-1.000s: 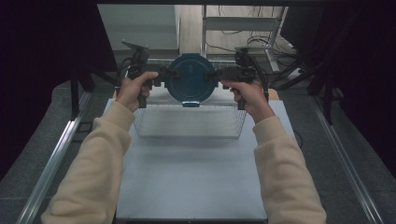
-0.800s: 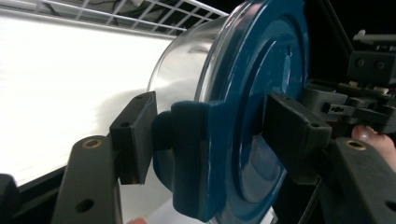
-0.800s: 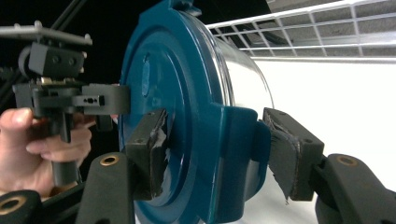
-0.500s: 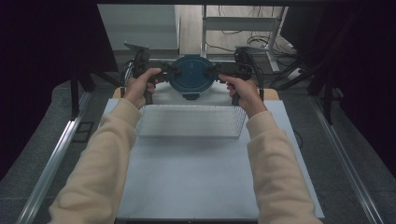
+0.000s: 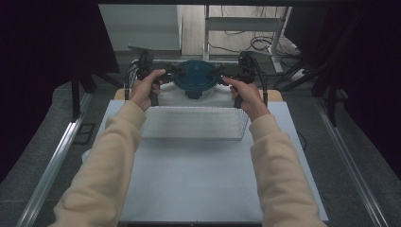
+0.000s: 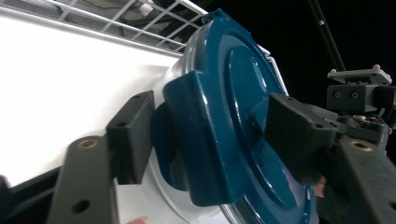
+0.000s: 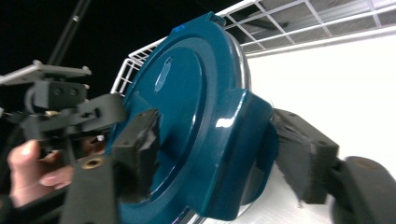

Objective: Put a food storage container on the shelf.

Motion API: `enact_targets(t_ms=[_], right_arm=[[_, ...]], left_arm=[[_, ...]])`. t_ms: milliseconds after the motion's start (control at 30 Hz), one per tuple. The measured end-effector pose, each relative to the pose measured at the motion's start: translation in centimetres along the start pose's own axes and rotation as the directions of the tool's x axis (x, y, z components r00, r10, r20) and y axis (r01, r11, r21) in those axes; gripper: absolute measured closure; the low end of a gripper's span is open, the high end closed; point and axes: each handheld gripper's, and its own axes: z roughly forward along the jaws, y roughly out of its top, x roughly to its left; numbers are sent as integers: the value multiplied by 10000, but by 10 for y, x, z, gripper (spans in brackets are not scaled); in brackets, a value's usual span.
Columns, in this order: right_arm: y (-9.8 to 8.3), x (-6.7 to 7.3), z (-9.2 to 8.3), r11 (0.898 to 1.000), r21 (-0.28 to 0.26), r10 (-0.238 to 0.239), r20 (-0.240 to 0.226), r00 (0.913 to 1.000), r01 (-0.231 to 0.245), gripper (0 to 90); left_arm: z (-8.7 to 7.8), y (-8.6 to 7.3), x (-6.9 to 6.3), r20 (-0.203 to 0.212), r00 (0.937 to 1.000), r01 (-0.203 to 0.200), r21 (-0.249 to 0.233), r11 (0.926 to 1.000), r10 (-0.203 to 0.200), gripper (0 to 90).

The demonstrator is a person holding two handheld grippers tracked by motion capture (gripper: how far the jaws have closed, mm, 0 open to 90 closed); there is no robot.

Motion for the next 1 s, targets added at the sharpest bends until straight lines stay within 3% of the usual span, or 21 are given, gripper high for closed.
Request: enact_targets(t_ms=[100, 200, 300, 400, 500, 533, 667, 767, 800, 833, 900, 967, 1000], right_arm=[[-3, 9, -5, 9988, -328, -350, 365, 9987, 362, 181], [-7, 20, -16, 9917, -730, -985, 969, 9904, 1057, 126], [-16, 31, -28, 9770, -876, -1823, 1295, 9747, 1943, 118], [-32, 45, -43, 9475, -948, -2886, 1577, 9444, 3054, 118], [-51, 54, -59, 9115, -984, -3765, 1911, 9065, 3994, 129], [-60, 57, -65, 8985, -1013, -4031, 1943, 8943, 4270, 134], [-93, 59, -77, 8652, -1109, -4666, 1785, 8662, 4889, 154], [-117, 56, -81, 8491, -1088, -4960, 1722, 8510, 5169, 160], [-125, 54, -82, 8438, -1078, -5058, 1674, 8463, 5257, 161], [-136, 50, -84, 8403, -1002, -5141, 1650, 8417, 5328, 162], [-150, 43, -85, 8420, -1002, -5126, 1580, 8440, 5302, 169], [-166, 33, -88, 8470, -989, -5062, 1502, 8493, 5223, 177], [-173, 28, -89, 8488, -944, -5048, 1487, 8504, 5203, 178]], left_arm=[[-5, -3, -10, -605, 9951, -800, -296, 9964, 781, 231], [-16, -9, -21, -1017, 9841, -1524, -616, 9864, 1457, 192], [-28, -21, -34, -1397, 9630, -2427, -794, 9668, 2303, 186], [-40, -38, -45, -1106, 9529, -2917, -793, 9532, 2824, 192], [-50, -62, -56, -1044, 9289, -3629, -640, 9296, 3554, 194], [-52, -69, -58, -1038, 9247, -3737, -634, 9254, 3663, 199], [-60, -110, -69, -840, 8820, -4673, -292, 8836, 4637, 212], [-64, -141, -73, -877, 8451, -5296, -38, 8482, 5273, 223], [-65, -153, -73, -948, 8293, -5529, 32, 8332, 5507, 229], [-66, -160, -72, -1009, 8177, -5688, 94, 8224, 5667, 237], [-68, -177, -67, -1272, 7945, -5969, 159, 8021, 5938, 247], [-68, -192, -59, -1391, 7835, -6074, 337, 7937, 6056, 254], [-68, -199, -53, -1457, 7837, -6051, 410, 7951, 6039, 258]])
